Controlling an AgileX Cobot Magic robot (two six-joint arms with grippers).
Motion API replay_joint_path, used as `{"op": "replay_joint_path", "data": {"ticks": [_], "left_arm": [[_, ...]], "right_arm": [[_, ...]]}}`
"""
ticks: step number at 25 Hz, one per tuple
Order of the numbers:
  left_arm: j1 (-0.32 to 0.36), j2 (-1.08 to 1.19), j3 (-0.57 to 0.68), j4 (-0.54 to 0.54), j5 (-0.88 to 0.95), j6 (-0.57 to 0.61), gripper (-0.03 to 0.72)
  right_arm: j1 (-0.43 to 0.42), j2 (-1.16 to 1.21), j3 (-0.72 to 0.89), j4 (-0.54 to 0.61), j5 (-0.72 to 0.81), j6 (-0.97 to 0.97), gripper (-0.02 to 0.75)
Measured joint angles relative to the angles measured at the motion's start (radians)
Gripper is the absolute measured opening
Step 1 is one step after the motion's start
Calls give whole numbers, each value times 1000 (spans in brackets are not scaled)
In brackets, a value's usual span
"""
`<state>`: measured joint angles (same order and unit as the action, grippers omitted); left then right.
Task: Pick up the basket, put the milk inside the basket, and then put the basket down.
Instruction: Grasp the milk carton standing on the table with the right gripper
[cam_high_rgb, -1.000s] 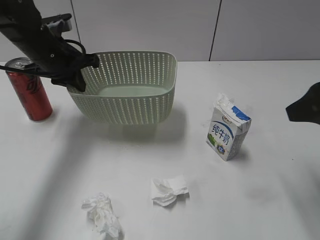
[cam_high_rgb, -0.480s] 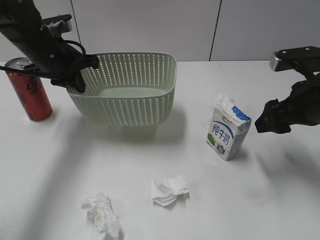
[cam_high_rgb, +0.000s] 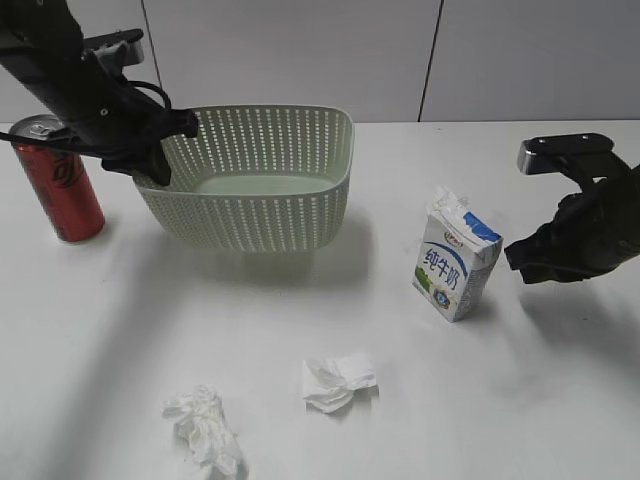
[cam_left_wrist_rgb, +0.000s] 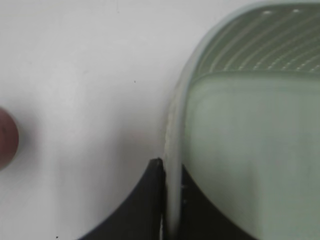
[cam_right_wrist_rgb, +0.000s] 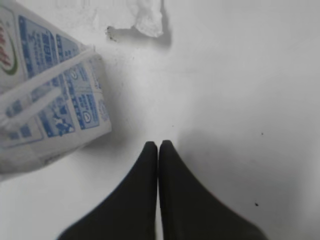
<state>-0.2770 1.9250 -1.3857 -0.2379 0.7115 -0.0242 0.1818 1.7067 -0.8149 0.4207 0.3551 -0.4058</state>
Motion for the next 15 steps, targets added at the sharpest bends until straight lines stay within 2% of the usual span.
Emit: {"op": "replay_joint_path", "data": {"ticks": [6, 8, 10, 11, 13, 15], "left_arm": [[0, 0, 0, 0, 1, 0, 3], [0, 0, 0, 0, 1, 0, 3], [0, 0, 0, 0, 1, 0, 3], [0, 0, 0, 0, 1, 0, 3], [0, 0, 0, 0, 1, 0, 3], [0, 0, 0, 0, 1, 0, 3]], "right_arm": [[0, 0, -1, 2, -6, 0, -5], [0, 0, -1, 3, -4, 0, 22], [0, 0, -1, 6, -3, 0, 123], [0, 0, -1, 9, -2, 0, 211], [0, 0, -1, 15, 2, 0, 436], [0, 0, -1, 15, 3, -1, 582]]}}
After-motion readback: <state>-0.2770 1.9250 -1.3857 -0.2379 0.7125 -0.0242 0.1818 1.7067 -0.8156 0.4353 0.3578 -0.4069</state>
